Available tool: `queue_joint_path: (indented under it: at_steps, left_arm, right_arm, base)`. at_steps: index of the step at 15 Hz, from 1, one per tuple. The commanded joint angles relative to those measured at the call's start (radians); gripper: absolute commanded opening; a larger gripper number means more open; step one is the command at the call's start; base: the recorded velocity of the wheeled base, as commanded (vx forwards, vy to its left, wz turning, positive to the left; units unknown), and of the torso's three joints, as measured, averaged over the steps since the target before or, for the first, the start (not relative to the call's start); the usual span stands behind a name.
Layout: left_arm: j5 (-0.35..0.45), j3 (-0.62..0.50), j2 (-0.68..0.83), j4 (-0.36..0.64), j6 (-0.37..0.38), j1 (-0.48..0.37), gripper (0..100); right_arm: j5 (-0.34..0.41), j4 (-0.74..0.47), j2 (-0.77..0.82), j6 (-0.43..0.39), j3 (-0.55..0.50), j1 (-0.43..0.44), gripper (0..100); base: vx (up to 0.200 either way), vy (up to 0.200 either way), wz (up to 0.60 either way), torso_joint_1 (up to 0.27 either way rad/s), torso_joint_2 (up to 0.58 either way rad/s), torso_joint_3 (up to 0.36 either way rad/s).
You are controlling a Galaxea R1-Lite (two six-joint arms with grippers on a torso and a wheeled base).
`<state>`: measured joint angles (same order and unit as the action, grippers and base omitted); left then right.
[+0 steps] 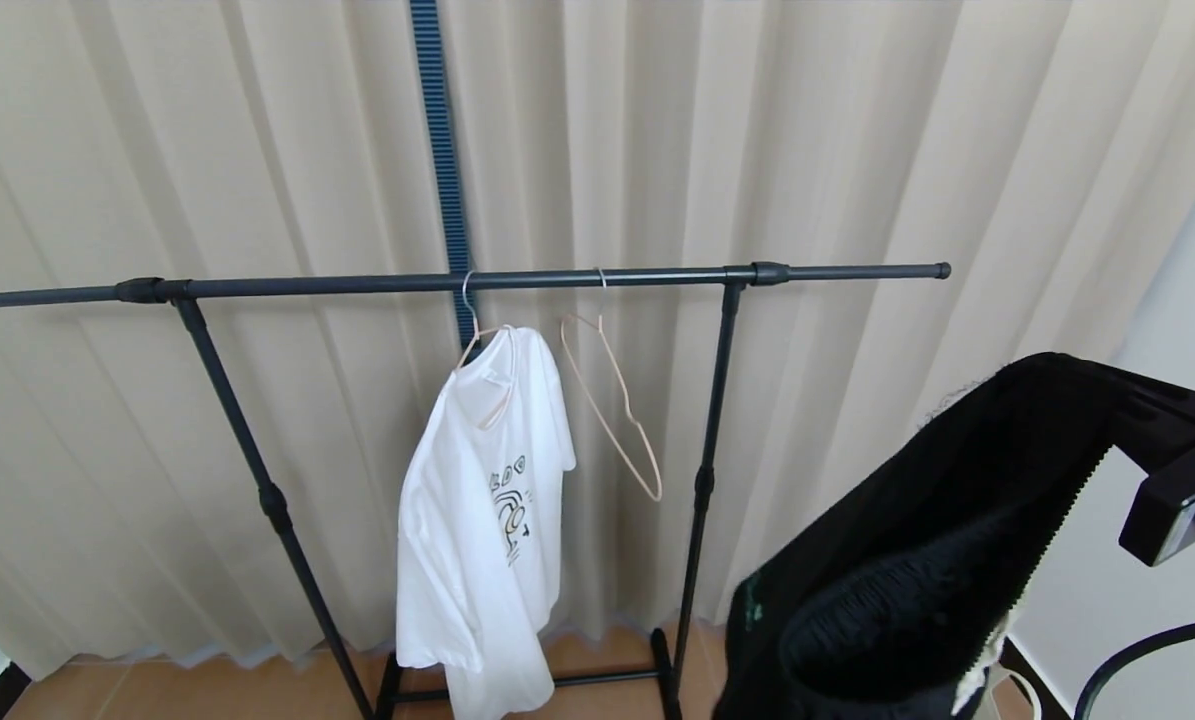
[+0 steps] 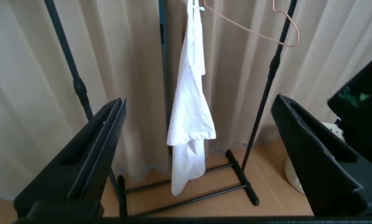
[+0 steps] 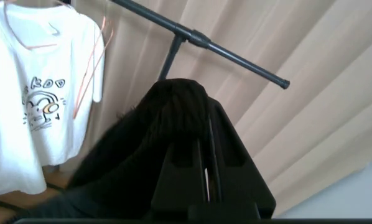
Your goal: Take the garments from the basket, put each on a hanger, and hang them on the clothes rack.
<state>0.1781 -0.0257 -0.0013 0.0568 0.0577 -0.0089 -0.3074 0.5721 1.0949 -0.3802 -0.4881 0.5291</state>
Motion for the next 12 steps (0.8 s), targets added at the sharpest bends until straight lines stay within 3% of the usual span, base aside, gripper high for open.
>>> queue_joint_path:
  at_steps: [1,3,4,6,8,9,11,12]
  left_arm:
    - [-0.002,0.003,0.001,0.001,0.087,0.0,100]
    - [-0.003,-0.002,0.06,0.001,0.139,0.023,100]
    - [0.004,-0.028,0.181,-0.009,0.176,0.047,100]
    - [0.021,-0.149,0.4,-0.034,0.152,0.043,100]
    - [0.055,-0.318,0.687,-0.058,0.034,-0.031,100]
    - [0.055,-0.372,0.779,-0.058,-0.033,-0.138,100]
    - [0.032,-0.5,0.991,-0.058,-0.243,-0.364,100]
    - [0.017,-0.559,1.074,-0.058,-0.292,-0.424,100]
  right_arm:
    - [0.014,-0.011,0.017,-0.043,0.02,0.008,0]
    - [0.016,-0.017,0.117,-0.04,0.016,0.046,0]
    - [0.014,-0.015,0.169,-0.006,-0.003,0.074,0]
    - [0.018,-0.018,0.263,0.103,-0.093,0.077,0]
    - [0.059,-0.018,0.358,0.262,-0.179,0.077,0]
    - [0.113,-0.009,0.372,0.297,-0.178,0.077,0]
    - [0.222,-0.003,0.355,0.345,-0.168,0.077,0]
    - [0.252,-0.003,0.336,0.362,-0.168,0.075,0]
  base:
    - [0.0,0.0,0.0,0.0,0.0,0.0]
    - [0.0,0.0,0.0,0.0,0.0,0.0]
    - [0.0,0.0,0.0,0.0,0.0,0.0]
    - [0.0,0.0,0.0,0.0,0.0,0.0]
    - [0.0,0.0,0.0,0.0,0.0,0.0]
    - [0.0,0.0,0.0,0.0,0.0,0.0]
    - [0.0,0.0,0.0,0.0,0.0,0.0]
    - [0.0,0.0,0.0,0.0,0.0,0.0]
